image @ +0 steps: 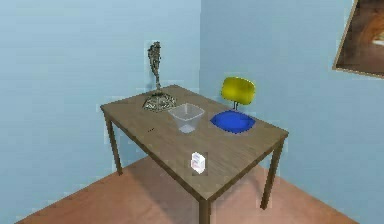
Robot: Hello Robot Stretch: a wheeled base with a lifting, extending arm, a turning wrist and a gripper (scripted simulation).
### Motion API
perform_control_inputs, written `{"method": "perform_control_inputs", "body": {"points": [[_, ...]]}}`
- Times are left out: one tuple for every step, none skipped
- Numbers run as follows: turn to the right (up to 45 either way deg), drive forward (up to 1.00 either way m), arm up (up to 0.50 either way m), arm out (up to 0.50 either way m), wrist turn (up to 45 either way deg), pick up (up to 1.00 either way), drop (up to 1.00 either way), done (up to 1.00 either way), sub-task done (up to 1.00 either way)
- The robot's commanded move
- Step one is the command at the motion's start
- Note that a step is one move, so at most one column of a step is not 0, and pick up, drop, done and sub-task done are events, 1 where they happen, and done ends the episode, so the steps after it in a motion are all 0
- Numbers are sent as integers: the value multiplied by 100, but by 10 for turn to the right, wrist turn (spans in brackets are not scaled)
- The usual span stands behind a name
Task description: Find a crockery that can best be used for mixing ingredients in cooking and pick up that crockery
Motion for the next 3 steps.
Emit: {"method": "perform_control_inputs", "body": {"points": [[120,0,0,0,0,0,0,0,0],[0,40,0,0,0,0,0,0,0],[-450,0,0,0,0,0,0,0,0]]}}
